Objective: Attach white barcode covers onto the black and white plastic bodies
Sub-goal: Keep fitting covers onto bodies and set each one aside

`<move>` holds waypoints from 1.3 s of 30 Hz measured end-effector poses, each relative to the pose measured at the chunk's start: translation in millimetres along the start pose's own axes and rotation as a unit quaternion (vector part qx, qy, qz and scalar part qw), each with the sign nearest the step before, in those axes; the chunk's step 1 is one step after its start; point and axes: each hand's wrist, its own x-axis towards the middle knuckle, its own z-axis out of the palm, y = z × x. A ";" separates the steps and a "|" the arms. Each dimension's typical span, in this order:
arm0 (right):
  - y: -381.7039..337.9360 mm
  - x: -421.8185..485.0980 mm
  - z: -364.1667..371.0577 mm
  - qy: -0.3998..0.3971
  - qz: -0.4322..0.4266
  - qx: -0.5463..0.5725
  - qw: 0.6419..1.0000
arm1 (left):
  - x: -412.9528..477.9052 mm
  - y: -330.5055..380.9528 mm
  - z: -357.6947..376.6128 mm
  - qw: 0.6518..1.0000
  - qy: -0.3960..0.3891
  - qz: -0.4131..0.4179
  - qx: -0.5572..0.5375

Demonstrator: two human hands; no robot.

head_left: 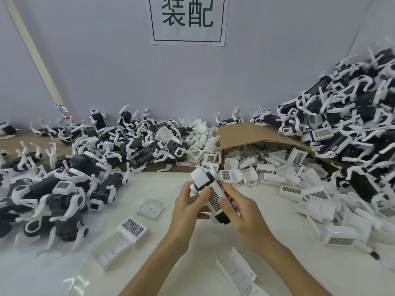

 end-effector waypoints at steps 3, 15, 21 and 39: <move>-1.5 -0.6 -2.3 0.011 -0.001 -0.006 1.000 | -0.8 0.8 1.2 1.000 0.006 0.013 0.004; 3.7 0.8 -4.5 0.037 0.073 0.083 0.993 | -5.0 1.8 7.7 0.992 -0.051 0.053 0.098; 3.9 1.0 -5.2 0.039 0.101 0.107 0.988 | -9.2 -0.3 8.7 0.965 -0.081 0.089 0.234; -2.8 3.3 -9.1 0.047 0.104 0.123 0.986 | -8.4 -3.6 8.8 0.939 -0.042 0.153 0.304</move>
